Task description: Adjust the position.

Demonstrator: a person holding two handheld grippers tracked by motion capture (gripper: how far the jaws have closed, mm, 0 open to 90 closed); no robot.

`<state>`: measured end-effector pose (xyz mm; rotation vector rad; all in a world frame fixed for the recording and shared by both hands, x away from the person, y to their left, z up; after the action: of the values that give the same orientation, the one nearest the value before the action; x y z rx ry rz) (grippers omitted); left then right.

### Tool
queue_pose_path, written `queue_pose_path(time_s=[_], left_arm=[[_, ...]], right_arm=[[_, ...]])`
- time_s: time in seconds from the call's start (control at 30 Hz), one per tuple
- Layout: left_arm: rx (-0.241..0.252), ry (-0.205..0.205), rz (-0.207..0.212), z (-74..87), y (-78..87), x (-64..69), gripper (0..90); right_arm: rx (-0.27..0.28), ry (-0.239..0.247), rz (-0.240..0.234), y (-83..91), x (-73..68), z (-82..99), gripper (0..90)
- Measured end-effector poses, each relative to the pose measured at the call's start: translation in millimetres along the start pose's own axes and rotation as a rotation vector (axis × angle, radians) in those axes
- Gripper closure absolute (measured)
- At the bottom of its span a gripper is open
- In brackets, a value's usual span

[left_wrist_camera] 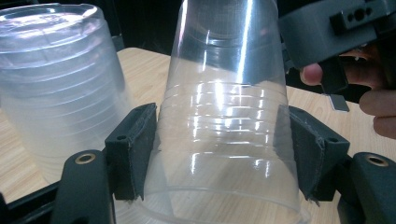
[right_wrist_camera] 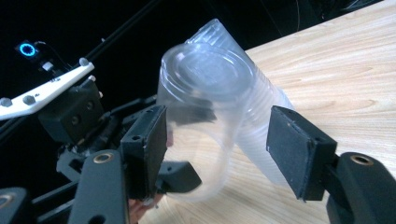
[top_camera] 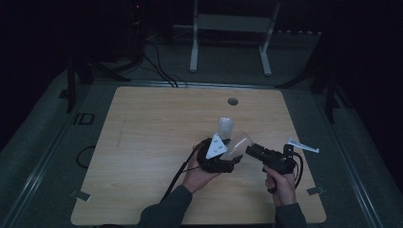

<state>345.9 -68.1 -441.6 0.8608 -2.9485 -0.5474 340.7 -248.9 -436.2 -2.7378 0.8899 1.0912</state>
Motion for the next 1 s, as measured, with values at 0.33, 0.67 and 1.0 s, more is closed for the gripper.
queue_pose_path(time_s=[0.33, 0.67, 1.0], left_arm=[[0.006, -0.017, 0.003, -2.5, 6.6, -0.9, 31.5], [0.001, -0.025, 0.014, -3.1, 10.0, -1.6, 31.5], [-0.013, -0.034, 0.021, -2.0, 12.5, -3.1, 31.5]], right_arm=[[-0.058, 0.066, 0.056, 4.5, 2.3, 3.1, 43.4], [-0.126, 0.171, 0.147, 2.9, 0.0, 1.1, 45.9], [-0.225, 0.33, 0.255, -2.7, -5.7, -6.6, 45.9]])
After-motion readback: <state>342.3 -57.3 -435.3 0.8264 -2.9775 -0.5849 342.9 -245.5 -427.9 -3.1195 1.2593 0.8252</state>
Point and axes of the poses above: each handheld gripper's, and its own axes: y roughly backward along the jaws, z roughly out of its underside, x roughly to its right, the point moved 5 cm from there along -y, roughly forward along the jaws, and after that the axes turned 2 degrees about -y, right-handed, at the moved point
